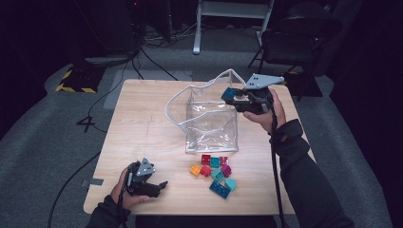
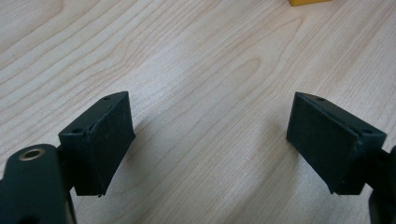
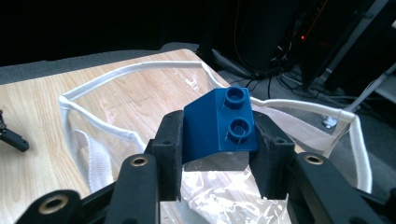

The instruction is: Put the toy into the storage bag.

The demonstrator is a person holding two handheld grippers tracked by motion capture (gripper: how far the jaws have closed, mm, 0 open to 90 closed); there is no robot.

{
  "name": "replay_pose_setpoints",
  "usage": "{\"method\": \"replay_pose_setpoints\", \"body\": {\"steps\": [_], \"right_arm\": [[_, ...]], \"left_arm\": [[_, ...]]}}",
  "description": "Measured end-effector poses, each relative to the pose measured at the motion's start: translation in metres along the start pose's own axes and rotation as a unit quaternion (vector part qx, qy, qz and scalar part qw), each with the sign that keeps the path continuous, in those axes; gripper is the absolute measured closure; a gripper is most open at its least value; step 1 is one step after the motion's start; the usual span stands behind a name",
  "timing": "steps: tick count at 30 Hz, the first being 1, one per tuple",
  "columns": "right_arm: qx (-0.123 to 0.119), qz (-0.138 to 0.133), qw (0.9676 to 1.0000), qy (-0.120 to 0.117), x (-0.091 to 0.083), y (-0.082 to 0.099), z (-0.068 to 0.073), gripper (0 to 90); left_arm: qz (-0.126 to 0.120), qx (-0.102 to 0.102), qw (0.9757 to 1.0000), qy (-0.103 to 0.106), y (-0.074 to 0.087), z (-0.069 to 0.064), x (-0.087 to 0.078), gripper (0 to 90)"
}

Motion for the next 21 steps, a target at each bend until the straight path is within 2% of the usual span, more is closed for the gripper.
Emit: {"method": "replay_pose_setpoints", "body": {"steps": [7,13,21], "right_arm": [[0.02,0.0,0.9998,-0.002,0.012,0.001,-0.006,59.6],[0.031,0.02,0.9993,0.008,0.023,0.005,-0.014,59.5],[0.043,0.033,0.9983,0.02,0.027,0.01,-0.02,59.4]], "left_arm": [[0.0,0.0,1.0,0.0,0.0,0.0,0.0,15.1],[0.0,0.001,1.0,0.0,0.0,0.0,0.0,15.1],[0.0,0.001,1.0,0.0,0.0,0.0,0.0,15.1]]}}
Point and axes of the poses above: each handheld gripper's, and its own axes: x roughly forward along the jaws, y roughly out of its underside, z roughly to its left, the point moved 4 cm from there along x, roughly forward along the jaws, and after that the axes turned 7 degrees about -x, right-handed, at the moved point
